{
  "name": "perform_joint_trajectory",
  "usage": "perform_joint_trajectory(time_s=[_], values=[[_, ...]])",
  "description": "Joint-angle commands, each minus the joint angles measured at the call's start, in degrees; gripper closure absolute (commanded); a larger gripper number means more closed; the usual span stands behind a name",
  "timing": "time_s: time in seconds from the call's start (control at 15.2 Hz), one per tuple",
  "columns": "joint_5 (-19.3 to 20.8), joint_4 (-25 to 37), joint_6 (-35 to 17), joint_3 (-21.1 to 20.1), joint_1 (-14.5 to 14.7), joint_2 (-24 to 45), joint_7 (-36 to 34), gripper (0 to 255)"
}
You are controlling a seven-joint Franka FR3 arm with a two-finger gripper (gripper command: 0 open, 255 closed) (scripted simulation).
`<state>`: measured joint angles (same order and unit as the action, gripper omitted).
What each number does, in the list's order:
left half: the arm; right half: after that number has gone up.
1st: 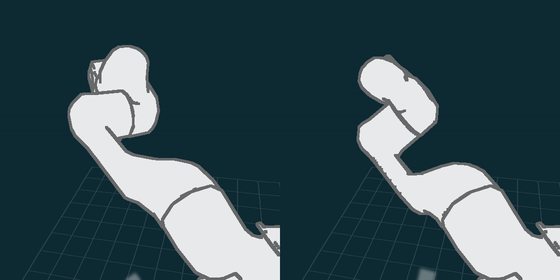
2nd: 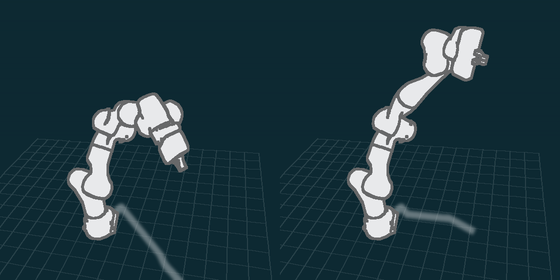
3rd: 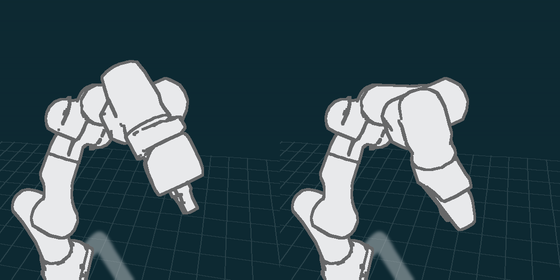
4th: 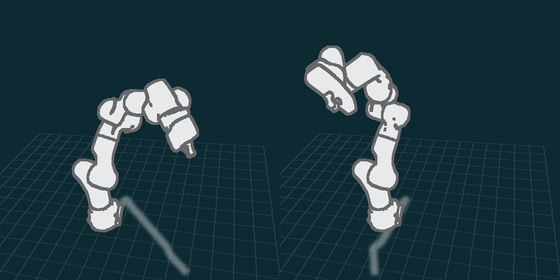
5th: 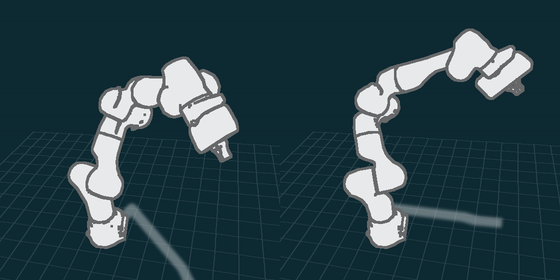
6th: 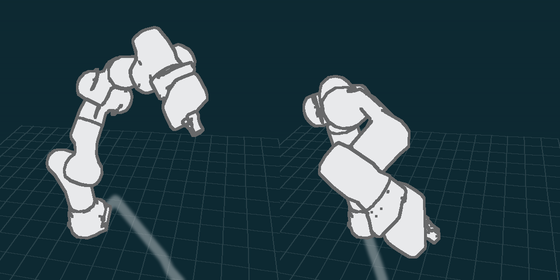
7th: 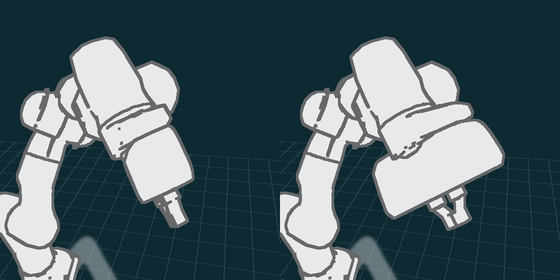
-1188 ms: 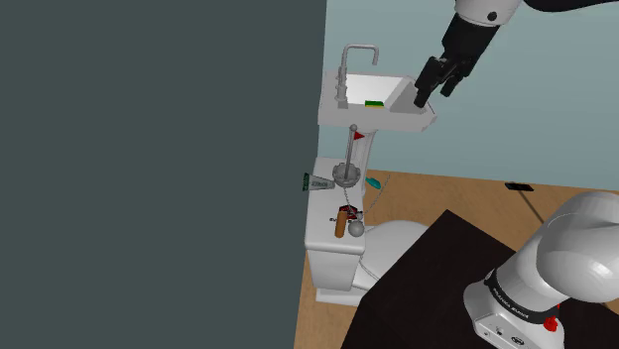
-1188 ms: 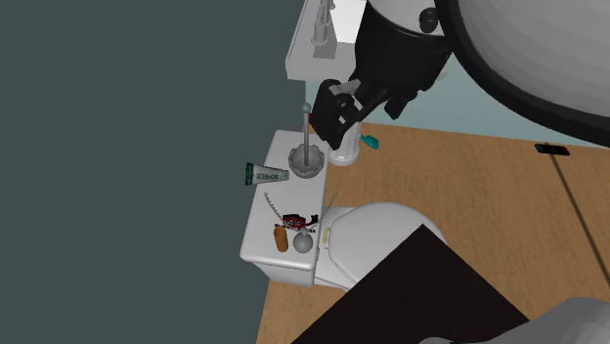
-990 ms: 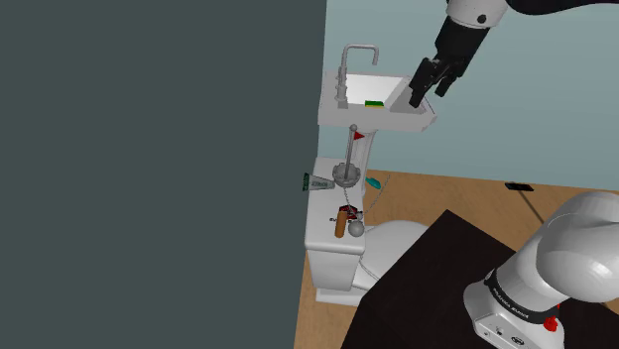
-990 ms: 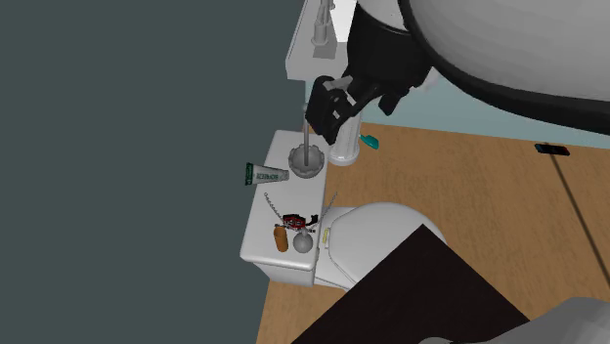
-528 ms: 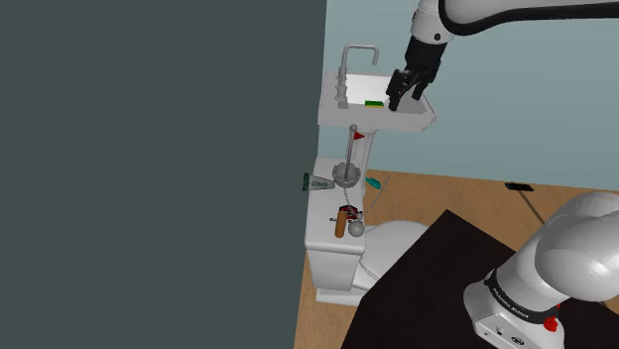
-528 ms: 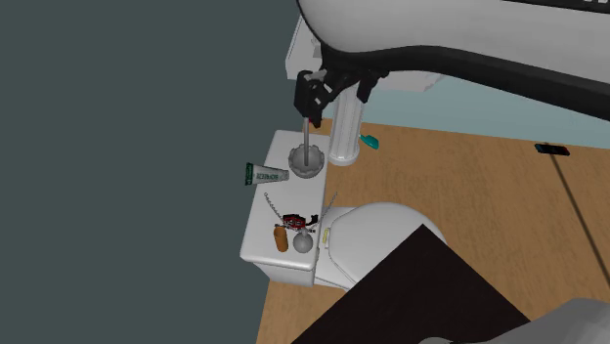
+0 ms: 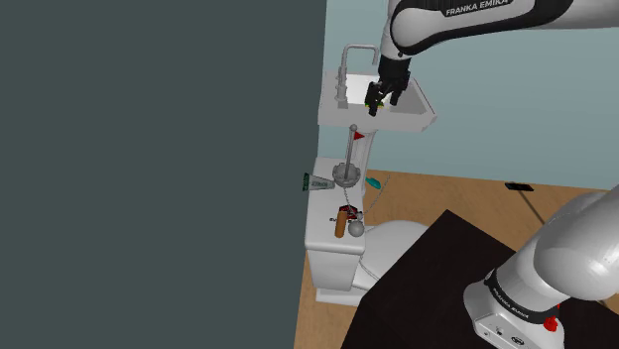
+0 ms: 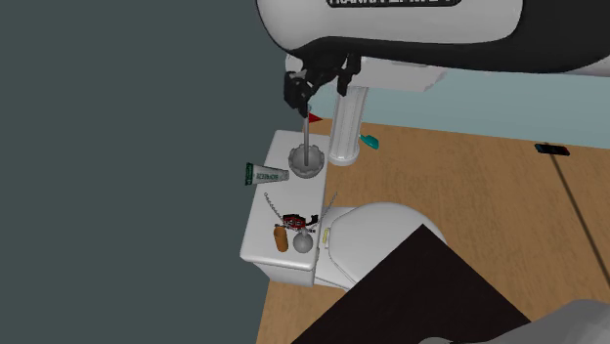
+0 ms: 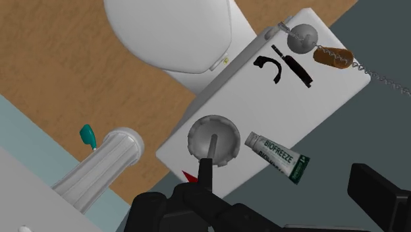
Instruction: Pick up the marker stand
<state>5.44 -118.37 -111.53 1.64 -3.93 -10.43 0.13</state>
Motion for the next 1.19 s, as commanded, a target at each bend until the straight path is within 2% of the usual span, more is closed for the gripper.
perform_joint_trajectory(time_s=[0.0,0.46,0.92,1.12], values=[[0.3,3.0,-1.0,0.6,-0.4,4.7,1.2,0],[1.1,15.1,-2.2,1.7,-1.6,20.6,4.2,0],[1.4,31.9,0.0,2.3,-2.9,37.7,7.2,0],[1.5,32.2,-1.1,2.3,-3.0,39.2,7.2,0]])
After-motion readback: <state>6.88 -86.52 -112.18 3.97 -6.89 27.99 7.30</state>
